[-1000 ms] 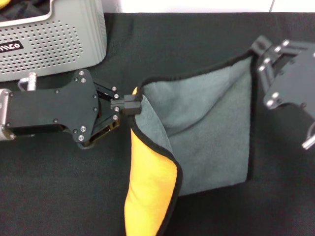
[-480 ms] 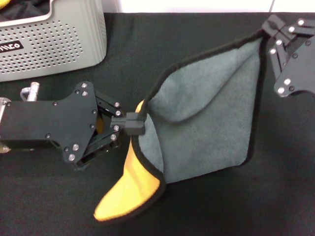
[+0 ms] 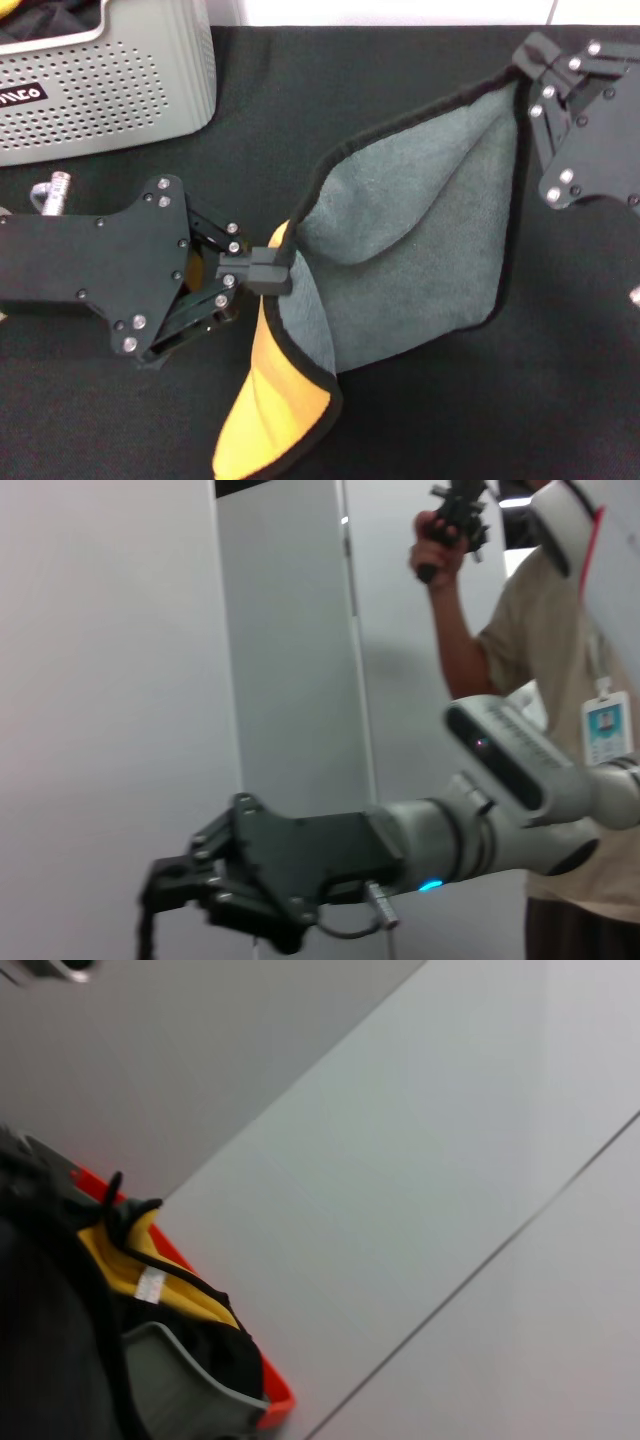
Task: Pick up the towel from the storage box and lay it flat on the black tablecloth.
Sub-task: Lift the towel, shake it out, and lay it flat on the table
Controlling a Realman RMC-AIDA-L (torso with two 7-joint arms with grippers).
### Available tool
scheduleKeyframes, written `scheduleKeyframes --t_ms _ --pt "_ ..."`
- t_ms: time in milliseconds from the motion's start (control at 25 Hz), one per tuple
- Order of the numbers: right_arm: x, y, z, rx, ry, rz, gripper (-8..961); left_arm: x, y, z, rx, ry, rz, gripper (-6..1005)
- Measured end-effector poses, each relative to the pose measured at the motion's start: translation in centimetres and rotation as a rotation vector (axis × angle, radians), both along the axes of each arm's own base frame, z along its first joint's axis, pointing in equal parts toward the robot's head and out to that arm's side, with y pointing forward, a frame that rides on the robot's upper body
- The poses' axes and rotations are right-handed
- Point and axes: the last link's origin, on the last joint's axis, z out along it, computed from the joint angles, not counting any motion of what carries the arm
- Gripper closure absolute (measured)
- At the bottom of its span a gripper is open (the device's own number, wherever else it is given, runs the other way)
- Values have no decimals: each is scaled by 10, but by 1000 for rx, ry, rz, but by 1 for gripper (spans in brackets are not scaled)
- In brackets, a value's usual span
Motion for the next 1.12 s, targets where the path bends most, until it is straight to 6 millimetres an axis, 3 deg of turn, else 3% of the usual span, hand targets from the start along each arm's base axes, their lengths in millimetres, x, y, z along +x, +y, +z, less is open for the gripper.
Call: scheduleKeyframes --t_ms 240,440,800,1120 --pt "-11 10 7 30 -8 -16 947 8 -3 9 -17 -24 -21 992" --pt "-19 9 -2 22 -34 -15 947 11 -3 11 -31 -35 -7 992" --pt "-23 3 -15 29 -101 -16 947 10 -15 13 -49 -43 -8 992" --pt "-24 10 -9 65 -115 -8 946 6 -23 14 -43 -59 12 992"
